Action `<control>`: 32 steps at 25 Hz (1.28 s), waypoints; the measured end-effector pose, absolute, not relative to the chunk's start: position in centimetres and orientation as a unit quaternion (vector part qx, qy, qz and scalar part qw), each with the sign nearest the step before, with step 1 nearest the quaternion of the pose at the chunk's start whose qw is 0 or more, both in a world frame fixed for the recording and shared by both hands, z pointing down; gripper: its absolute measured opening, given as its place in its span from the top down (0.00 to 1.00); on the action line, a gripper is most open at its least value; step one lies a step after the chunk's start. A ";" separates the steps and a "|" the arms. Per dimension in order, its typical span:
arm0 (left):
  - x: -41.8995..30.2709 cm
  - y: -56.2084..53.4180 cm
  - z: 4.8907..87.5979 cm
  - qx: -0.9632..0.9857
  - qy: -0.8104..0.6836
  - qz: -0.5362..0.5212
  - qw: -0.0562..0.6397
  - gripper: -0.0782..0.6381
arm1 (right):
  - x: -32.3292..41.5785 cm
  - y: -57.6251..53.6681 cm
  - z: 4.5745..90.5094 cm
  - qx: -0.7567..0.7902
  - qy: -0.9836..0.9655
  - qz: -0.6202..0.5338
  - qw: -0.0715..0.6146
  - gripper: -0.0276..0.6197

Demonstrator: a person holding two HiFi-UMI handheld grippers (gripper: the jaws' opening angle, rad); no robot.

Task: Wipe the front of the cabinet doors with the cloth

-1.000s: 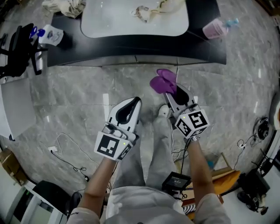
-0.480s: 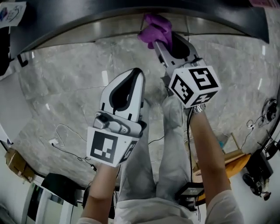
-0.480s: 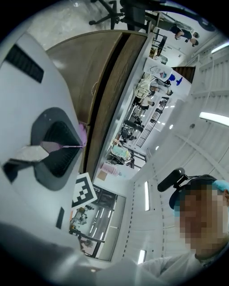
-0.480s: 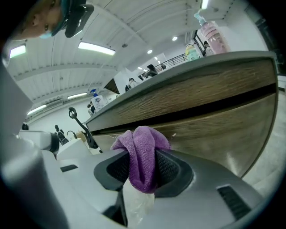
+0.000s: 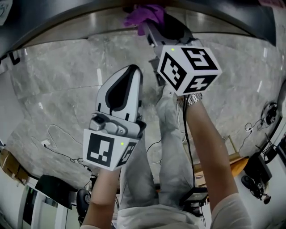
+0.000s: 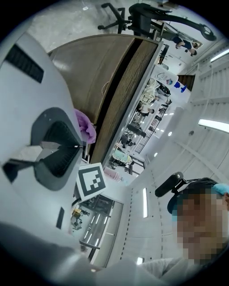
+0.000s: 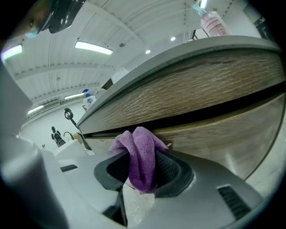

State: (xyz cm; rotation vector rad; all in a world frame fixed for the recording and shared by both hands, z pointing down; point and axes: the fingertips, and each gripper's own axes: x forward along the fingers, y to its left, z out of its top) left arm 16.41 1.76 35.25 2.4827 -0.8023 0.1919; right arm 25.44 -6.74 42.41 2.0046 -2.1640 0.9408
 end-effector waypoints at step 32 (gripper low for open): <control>29.2 6.4 37.0 0.933 -0.234 0.087 0.258 0.87 | 52.0 5.4 45.4 0.766 -0.564 0.294 0.092 0.74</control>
